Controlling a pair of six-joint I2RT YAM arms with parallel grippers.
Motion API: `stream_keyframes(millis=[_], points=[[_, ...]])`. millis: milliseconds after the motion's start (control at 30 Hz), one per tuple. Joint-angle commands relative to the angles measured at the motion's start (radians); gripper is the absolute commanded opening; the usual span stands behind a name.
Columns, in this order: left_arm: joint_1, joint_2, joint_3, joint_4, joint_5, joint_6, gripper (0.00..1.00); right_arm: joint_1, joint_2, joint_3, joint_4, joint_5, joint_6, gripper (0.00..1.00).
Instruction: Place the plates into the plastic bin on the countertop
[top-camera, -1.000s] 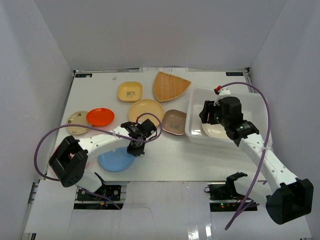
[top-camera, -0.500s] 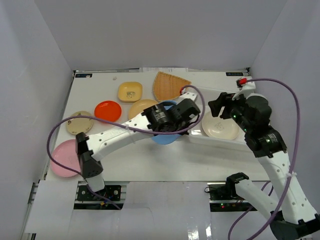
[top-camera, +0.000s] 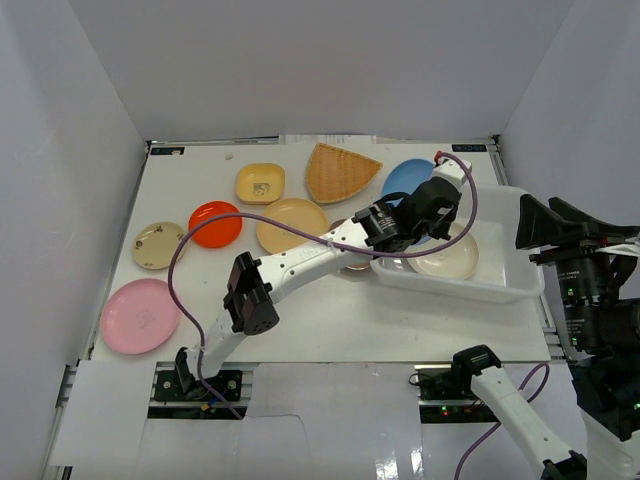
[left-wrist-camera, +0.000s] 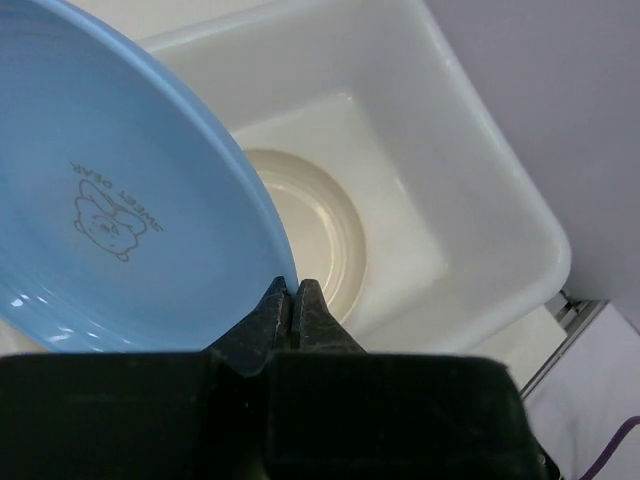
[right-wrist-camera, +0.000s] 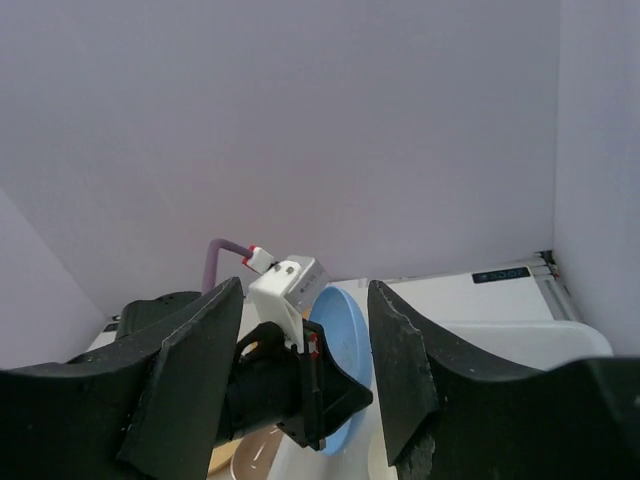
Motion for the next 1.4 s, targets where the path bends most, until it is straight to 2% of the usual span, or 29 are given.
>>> stream_keyframes(millis=[0, 100, 200, 233, 267, 300, 433, 533, 700, 767, 833, 900, 933, 967, 1033, 1067, 1100, 1133, 1167, 1233, 1300, 1367], points=[[0.012, 0.046, 0.036, 0.237, 0.091, 0.047, 0.00, -0.002, 0.000, -0.019, -0.043, 0.119, -0.020, 0.59], [0.016, 0.159, 0.152, 0.255, 0.177, 0.033, 0.00, -0.001, -0.009, -0.019, -0.060, 0.124, -0.024, 0.59], [0.018, 0.197, 0.148, 0.304, 0.207, 0.015, 0.00, -0.003, -0.019, -0.036, -0.064, 0.130, -0.025, 0.59], [0.019, 0.200, 0.139, 0.309, 0.214, 0.010, 0.04, -0.003, -0.022, -0.044, -0.064, 0.132, -0.027, 0.59], [0.025, 0.200, 0.120, 0.307, 0.217, 0.004, 0.11, -0.001, -0.022, -0.054, -0.064, 0.136, -0.028, 0.59], [0.027, 0.192, 0.110, 0.306, 0.219, 0.001, 0.35, -0.002, -0.023, -0.059, -0.066, 0.136, -0.025, 0.59], [0.033, 0.111, 0.042, 0.298, 0.187, 0.023, 0.86, -0.002, -0.028, -0.093, -0.066, 0.136, -0.007, 0.59], [0.033, 0.030, 0.005, 0.298, 0.177, 0.056, 0.98, -0.003, -0.025, -0.108, -0.063, 0.133, 0.006, 0.58], [0.033, -0.110, -0.057, 0.297, 0.181, 0.075, 0.96, -0.003, -0.034, -0.148, -0.064, 0.130, 0.019, 0.58], [0.033, -0.212, -0.113, 0.295, 0.156, 0.082, 0.89, -0.003, -0.031, -0.180, -0.064, 0.117, 0.021, 0.57], [0.033, -0.303, -0.253, 0.285, 0.110, 0.086, 0.87, -0.001, -0.013, -0.246, -0.070, 0.086, 0.026, 0.55], [0.033, -0.475, -0.402, 0.286, -0.009, 0.073, 0.86, -0.003, 0.036, -0.319, -0.081, -0.004, 0.036, 0.53], [0.038, -0.536, -0.558, 0.266, -0.054, 0.064, 0.86, -0.003, 0.053, -0.349, -0.069, -0.047, 0.038, 0.52], [0.044, -0.652, -0.631, 0.243, -0.097, 0.052, 0.85, -0.001, 0.081, -0.381, -0.046, -0.151, 0.039, 0.50], [0.081, -0.761, -0.823, 0.106, -0.210, -0.044, 0.85, -0.001, 0.112, -0.465, 0.047, -0.265, 0.058, 0.48], [0.097, -0.874, -0.887, 0.053, -0.236, -0.097, 0.84, 0.001, 0.150, -0.484, 0.079, -0.379, 0.070, 0.46], [0.149, -0.935, -0.950, -0.003, -0.249, -0.150, 0.84, 0.004, 0.171, -0.502, 0.153, -0.429, 0.087, 0.46], [0.182, -0.995, -1.073, -0.098, -0.241, -0.254, 0.83, 0.008, 0.214, -0.531, 0.188, -0.504, 0.119, 0.46], [0.211, -1.109, -1.131, -0.139, -0.232, -0.302, 0.81, 0.036, 0.237, -0.541, 0.222, -0.521, 0.131, 0.45], [0.301, -1.213, -1.261, -0.261, -0.218, -0.415, 0.80, 0.103, 0.312, -0.550, 0.316, -0.496, 0.122, 0.45], [0.349, -1.323, -1.314, -0.333, -0.227, -0.474, 0.77, 0.261, 0.392, -0.515, 0.337, -0.462, 0.073, 0.45], [0.366, -1.357, -1.349, -0.418, -0.249, -0.528, 0.76, 0.400, 0.544, -0.428, 0.333, -0.422, -0.022, 0.49]])
